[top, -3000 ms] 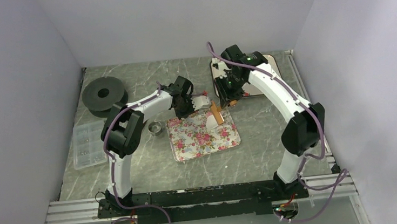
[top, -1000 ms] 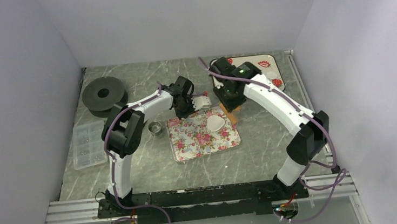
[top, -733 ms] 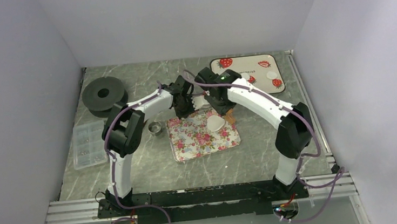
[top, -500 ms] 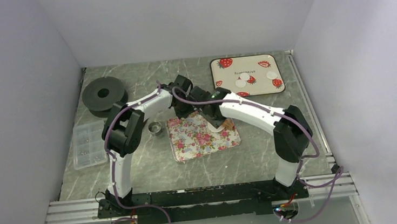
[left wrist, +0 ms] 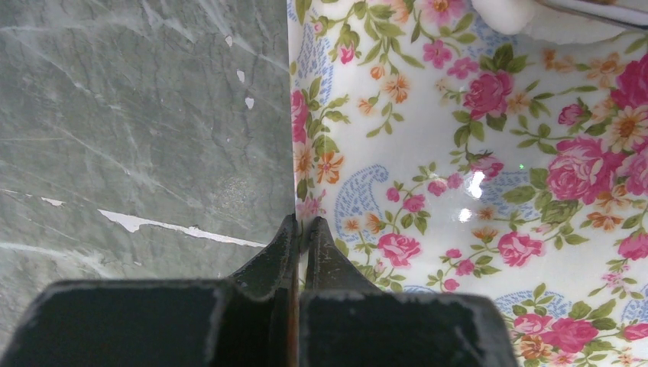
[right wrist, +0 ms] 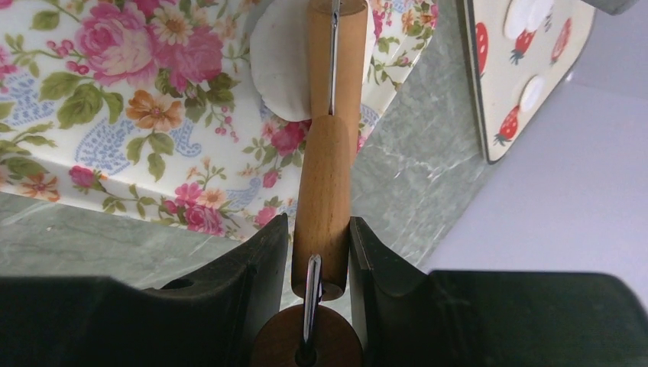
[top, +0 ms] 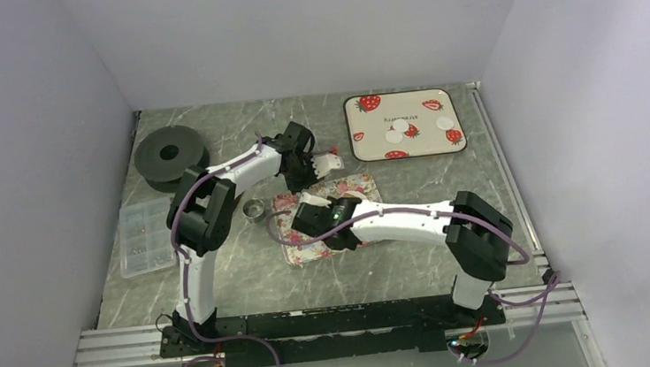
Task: Roll out the dumpling wrappers from the dough
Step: Flatten out the dough on the work surface.
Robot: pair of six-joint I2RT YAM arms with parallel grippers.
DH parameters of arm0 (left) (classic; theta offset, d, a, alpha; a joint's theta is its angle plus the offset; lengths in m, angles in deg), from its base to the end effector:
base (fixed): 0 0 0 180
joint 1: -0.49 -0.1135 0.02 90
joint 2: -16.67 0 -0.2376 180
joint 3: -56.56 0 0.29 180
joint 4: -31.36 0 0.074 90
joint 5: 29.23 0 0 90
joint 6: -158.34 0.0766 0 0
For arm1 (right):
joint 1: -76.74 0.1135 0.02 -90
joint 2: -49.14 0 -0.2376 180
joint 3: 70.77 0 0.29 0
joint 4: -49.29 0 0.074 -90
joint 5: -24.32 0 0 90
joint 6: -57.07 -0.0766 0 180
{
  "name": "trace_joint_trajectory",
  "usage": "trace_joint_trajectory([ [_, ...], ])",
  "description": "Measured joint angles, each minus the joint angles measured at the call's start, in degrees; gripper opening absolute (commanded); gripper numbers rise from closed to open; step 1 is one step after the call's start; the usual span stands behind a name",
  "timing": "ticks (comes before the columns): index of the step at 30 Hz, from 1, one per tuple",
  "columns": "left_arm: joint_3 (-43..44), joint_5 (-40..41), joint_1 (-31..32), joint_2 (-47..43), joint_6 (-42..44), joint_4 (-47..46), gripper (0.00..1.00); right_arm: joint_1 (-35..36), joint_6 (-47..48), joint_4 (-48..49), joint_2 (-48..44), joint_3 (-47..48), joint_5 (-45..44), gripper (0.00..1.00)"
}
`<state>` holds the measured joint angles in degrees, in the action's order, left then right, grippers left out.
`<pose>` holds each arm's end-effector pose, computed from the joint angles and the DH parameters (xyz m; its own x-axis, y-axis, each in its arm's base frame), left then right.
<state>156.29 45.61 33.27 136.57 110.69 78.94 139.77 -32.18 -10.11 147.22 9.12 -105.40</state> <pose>0.3815 -0.2695 0.0826 -0.1670 0.8809 -0.4429 0.9719 0.2225 0.0762 0.2057 0.2964 0.1284 -0.4347 -0.8765 -0.2067 -0.6290 0.4598 -0.6269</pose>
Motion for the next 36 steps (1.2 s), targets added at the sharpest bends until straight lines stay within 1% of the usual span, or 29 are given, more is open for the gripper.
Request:
trace_joint_trajectory([
  [5, 0.0, -0.02, -0.02, 0.0, 0.02, 0.0, 0.0, 0.94, 3.39, 2.56, 0.22, -1.77, -2.32, 0.0],
  [9, 0.0, -0.02, -0.02, 0.0, 0.02, 0.0, 0.0, 0.9, 7.8, 2.8, 4.07, 0.24, -5.25, 0.0],
  [12, 0.0, -0.02, -0.02, 0.0, 0.0, 0.0, 0.0, 1.01, 9.44, 3.3, 6.16, 1.11, -7.23, 0.0],
  [15, 0.0, -0.02, -0.02, 0.0, 0.0, 0.0, 0.0, 2.12, 9.84, 4.31, 5.73, -0.48, -8.11, 0.0],
  [21, 0.28, -0.02, -0.02, 0.22, 0.0, 0.28, 0.0, 8.7, 8.48, 4.22, 1.73, -5.88, -8.44, 0.0],
  [23, 0.28, -0.02, -0.02, 0.22, 0.0, 0.28, 0.0, 9.49, 8.52, 3.93, 1.25, -6.23, -8.07, 0.0],
  [26, 0.31, -0.02, -0.02, 0.24, 0.0, 0.33, 0.0, 7.78, 9.07, 4.26, 1.64, -5.4, -7.72, 0.0],
  [31, 0.35, 0.0, -0.02, 0.26, 0.0, 0.39, 0.0, 2.69, 10.45, 7.45, 2.38, -3.74, -6.69, 0.0],
  [33, 0.42, -0.02, -0.04, 0.31, 0.0, 0.42, 0.0, 2.36, 10.58, 8.17, 2.38, -3.85, -6.6, 0.0],
  [36, 0.48, 0.0, -0.04, 0.33, 0.0, 0.48, 0.0, 4.81, 9.66, 8.24, 2.1, -5.38, -7.48, 0.0],
])
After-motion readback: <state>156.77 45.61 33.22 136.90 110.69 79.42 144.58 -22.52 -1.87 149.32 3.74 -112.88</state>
